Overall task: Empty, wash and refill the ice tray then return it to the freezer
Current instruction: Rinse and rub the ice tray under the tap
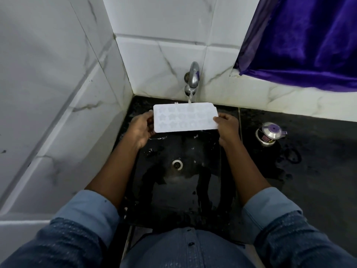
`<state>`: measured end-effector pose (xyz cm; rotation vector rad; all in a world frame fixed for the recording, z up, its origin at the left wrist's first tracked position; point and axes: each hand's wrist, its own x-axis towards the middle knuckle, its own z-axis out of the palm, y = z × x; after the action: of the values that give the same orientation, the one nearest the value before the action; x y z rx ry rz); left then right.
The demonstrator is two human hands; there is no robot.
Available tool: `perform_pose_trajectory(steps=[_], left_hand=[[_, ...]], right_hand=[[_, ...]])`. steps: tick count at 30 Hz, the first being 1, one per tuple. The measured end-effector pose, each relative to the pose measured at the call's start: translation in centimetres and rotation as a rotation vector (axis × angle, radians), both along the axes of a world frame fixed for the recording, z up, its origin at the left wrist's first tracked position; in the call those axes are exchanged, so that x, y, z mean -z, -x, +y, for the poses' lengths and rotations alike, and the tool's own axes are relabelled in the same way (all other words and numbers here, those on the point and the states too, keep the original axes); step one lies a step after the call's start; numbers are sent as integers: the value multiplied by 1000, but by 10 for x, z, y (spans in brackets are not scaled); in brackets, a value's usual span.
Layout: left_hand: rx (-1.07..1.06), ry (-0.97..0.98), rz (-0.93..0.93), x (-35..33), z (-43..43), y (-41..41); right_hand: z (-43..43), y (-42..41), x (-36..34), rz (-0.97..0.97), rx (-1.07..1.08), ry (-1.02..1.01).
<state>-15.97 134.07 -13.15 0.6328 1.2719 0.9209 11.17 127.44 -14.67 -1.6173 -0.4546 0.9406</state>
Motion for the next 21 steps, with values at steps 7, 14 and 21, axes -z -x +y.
perform_pose_trajectory(steps=[7,14,21], left_hand=[[-19,-45,41,4,-11,1],[37,1,10,4,-23,10],[-48,1,-32,8,-27,9]], right_hand=[[2,1,1,0,-12,20],[2,-5,3,61,-49,26],[-2,2,7,76,-95,4]])
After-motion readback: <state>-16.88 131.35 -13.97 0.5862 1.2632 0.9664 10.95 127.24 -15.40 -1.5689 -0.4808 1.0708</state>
